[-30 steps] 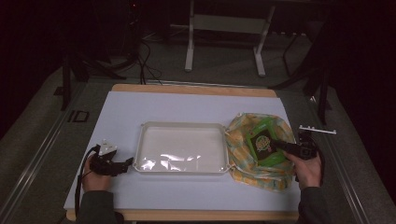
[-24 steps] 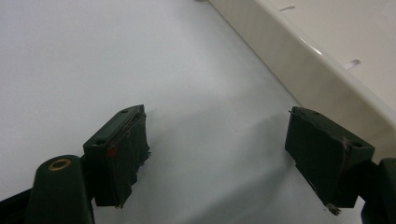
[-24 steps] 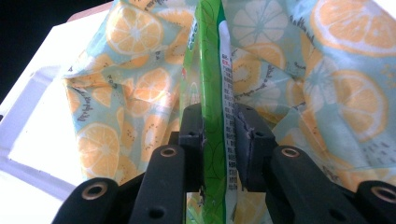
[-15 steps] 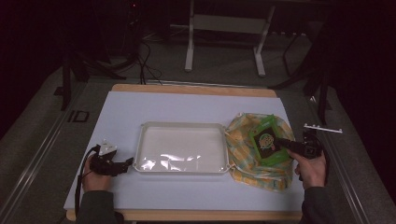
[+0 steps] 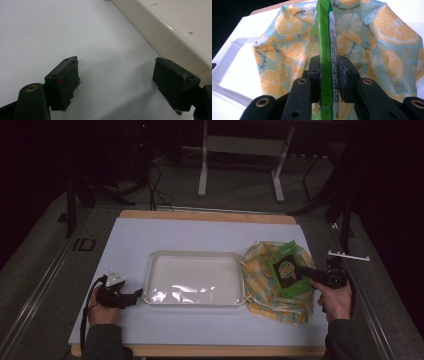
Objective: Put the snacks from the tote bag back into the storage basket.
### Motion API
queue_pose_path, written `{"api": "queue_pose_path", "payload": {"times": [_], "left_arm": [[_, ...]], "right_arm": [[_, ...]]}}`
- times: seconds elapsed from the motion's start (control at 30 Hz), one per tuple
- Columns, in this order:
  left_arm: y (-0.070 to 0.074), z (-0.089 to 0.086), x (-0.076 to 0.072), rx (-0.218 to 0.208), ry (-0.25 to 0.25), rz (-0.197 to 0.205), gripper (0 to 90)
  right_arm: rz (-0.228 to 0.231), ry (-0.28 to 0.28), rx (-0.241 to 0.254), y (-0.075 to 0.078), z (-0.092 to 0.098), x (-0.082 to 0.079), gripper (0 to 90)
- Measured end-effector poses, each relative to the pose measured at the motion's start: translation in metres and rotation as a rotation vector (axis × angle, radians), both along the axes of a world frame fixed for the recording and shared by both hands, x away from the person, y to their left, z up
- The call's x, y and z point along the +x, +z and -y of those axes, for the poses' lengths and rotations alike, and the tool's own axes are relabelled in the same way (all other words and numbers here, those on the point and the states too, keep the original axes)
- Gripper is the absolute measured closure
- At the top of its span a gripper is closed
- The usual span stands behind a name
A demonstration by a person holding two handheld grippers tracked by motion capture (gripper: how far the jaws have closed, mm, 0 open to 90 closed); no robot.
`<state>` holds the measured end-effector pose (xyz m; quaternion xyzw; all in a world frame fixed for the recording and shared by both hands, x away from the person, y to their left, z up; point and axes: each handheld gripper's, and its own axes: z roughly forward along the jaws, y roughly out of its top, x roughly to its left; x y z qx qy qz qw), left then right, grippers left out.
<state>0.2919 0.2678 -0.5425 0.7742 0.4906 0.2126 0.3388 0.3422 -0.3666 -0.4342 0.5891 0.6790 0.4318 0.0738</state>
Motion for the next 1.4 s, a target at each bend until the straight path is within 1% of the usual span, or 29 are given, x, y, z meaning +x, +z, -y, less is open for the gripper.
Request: {"api": "queue_pose_path", "payload": {"times": [0.4, 0.73, 1.17, 1.33, 1.4], "left_arm": [[0.0, 0.0, 0.0, 0.001, 0.0, 0.0, 21.5], [0.0, 0.0, 0.0, 0.001, 0.0, 0.0, 21.4], [0.0, 0.0, 0.0, 0.002, 0.0, 0.0, 21.4], [0.0, 0.0, 0.0, 0.001, -0.001, 0.0, 21.5], [0.0, 0.0, 0.0, 0.003, -0.003, -0.002, 21.5]], "right_arm": [[0.012, 0.01, -0.019, 0.009, -0.001, 0.0, 74.1], [0.02, 0.018, -0.025, 0.016, -0.003, 0.001, 74.1], [0.042, 0.044, -0.042, 0.028, -0.009, 0.002, 74.1], [0.044, 0.051, -0.047, 0.032, -0.009, 0.003, 74.1], [0.041, 0.053, -0.041, 0.033, -0.009, 0.004, 74.1]]}}
